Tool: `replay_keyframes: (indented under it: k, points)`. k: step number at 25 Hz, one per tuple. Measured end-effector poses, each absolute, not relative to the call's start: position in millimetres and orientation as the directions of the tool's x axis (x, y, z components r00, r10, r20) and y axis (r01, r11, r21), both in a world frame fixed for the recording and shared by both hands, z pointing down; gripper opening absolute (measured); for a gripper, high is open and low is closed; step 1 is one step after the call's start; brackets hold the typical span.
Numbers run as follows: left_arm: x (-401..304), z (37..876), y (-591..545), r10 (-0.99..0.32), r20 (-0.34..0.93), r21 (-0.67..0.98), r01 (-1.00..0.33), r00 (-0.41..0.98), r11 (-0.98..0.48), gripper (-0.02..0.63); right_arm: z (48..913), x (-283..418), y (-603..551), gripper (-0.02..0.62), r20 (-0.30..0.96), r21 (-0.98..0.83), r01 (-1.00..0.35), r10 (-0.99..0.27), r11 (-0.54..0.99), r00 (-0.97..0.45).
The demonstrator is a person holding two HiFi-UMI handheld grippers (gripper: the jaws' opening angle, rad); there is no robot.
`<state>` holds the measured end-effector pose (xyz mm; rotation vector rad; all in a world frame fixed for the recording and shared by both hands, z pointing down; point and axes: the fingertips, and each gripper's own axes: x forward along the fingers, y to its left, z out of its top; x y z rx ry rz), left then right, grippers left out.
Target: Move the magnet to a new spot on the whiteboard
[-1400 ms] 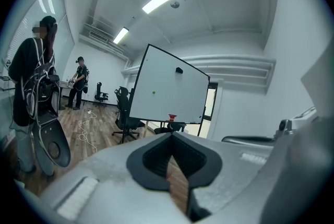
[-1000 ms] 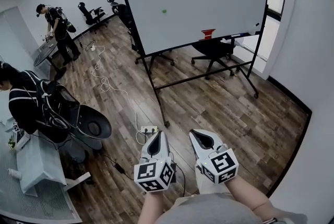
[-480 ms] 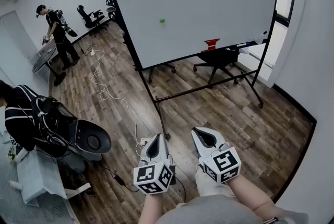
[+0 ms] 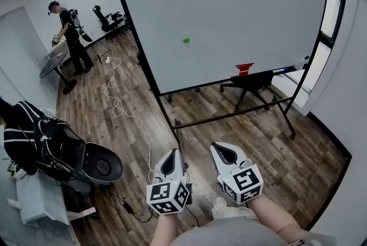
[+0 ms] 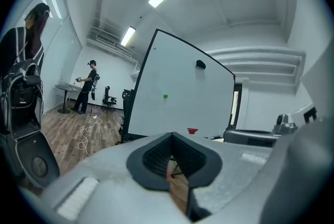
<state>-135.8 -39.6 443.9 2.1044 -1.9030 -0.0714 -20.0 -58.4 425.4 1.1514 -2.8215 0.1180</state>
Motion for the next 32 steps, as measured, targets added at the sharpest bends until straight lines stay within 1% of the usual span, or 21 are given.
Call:
replay_keyframes:
  k: [8,19,27,32]
  points:
    - [-131,432,-104,-0.988,0.135,0.249,-0.968,0.076,-0.040,0.005,418,-21,-126,0.000,0.103,0.003,-0.659,-0.655,0.752,-0.748]
    - [-123,423,-151,-0.989,0.146,0.232,-0.973,0.033,0.002,0.005,413,-14,-189,0.000,0.120,0.010,-0.651,-0.647,0.759,-0.753]
    - [-125,421,-173,-0.990,0.139,0.228,-0.974,0.019,0.013,0.005,399,-23,-225,0.000,0.095,0.056,-0.647,-0.649,0.761,-0.755]
    - [-141,431,-196,-0.989,0.143,0.227,-0.974,0.023,0.010,0.005,397,-41,-250,0.001,0.077,0.079,-0.657,-0.662,0.750,-0.746]
